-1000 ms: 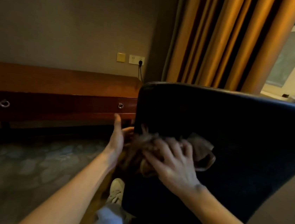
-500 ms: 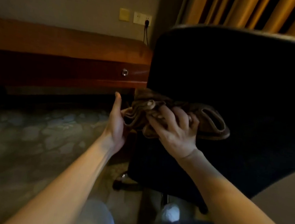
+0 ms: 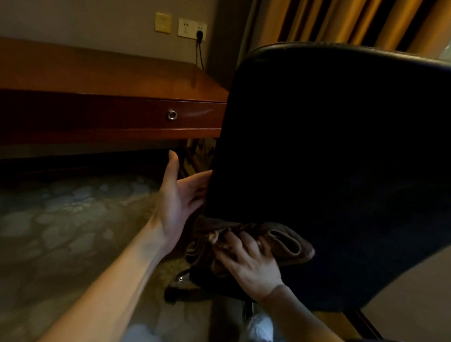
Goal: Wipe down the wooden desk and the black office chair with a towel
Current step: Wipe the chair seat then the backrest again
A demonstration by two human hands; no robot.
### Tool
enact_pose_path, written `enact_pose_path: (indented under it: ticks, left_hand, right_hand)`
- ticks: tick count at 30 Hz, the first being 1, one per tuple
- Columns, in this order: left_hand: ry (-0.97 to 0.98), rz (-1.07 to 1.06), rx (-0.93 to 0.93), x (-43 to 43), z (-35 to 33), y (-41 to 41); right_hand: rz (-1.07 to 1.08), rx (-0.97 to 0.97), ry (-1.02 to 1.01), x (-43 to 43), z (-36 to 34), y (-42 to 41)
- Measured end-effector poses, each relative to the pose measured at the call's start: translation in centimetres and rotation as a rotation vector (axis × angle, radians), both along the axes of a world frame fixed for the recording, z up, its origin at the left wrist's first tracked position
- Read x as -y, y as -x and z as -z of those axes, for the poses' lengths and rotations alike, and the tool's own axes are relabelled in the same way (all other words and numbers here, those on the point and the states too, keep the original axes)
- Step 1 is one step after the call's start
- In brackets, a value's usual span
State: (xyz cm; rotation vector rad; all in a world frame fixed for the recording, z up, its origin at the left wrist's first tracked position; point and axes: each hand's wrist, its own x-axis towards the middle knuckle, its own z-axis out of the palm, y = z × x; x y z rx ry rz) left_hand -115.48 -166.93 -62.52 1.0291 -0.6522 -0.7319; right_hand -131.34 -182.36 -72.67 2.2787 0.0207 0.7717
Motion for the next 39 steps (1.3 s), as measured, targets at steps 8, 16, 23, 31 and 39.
enact_pose_path:
  ticks: [8,16,23,31,39]
  left_hand:
    - [-0.111,0.021,-0.089,-0.7,0.5,1.0]
    - [-0.287,0.053,-0.226,1.1,6.4,0.2]
    - [-0.169,0.131,-0.261,1.4,9.1,-2.7]
    - [-0.193,0.106,-0.115,0.4,8.3,-2.7]
    - [-0.316,0.016,-0.266,-0.8,7.5,-1.1]
  right_hand:
    - [-0.130,0.148,-0.215,-2.8,-7.9,2.5]
    - [-0.071,0.565,-0.111,-0.5,-10.9,-1.6]
    - [-0.047,-0.009,-0.134,0.0,5.3,-2.6]
    - [0.219,-0.644,-0.370,-2.4,9.4,-1.7]
    - [-0.139,0.109,-0.311,-4.5,-2.8,0.9]
